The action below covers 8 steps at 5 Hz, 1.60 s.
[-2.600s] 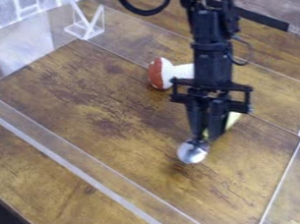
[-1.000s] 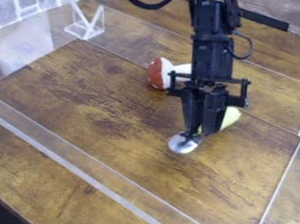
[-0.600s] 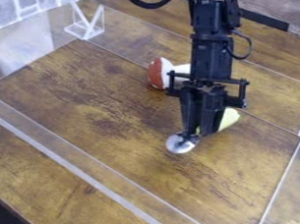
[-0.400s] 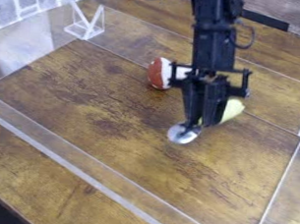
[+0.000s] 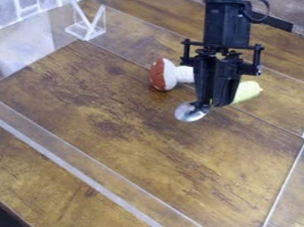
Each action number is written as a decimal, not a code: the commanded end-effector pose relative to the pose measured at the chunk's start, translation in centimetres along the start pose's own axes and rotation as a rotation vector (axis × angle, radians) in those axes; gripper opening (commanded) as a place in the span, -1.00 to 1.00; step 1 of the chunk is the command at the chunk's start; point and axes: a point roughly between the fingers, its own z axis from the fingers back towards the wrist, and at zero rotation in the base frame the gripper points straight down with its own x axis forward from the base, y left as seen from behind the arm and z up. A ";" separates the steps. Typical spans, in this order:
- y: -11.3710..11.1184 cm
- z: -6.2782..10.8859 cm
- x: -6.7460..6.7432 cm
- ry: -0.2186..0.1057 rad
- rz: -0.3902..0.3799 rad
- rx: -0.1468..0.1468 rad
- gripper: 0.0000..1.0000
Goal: Move the green spoon to the right
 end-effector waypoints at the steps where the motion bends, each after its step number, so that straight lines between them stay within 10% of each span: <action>1: 0.7 2.8 -0.7 -0.081 -0.009 0.011 -1.00; 8: 1.8 3.5 0.0 -0.192 0.180 -0.004 -1.00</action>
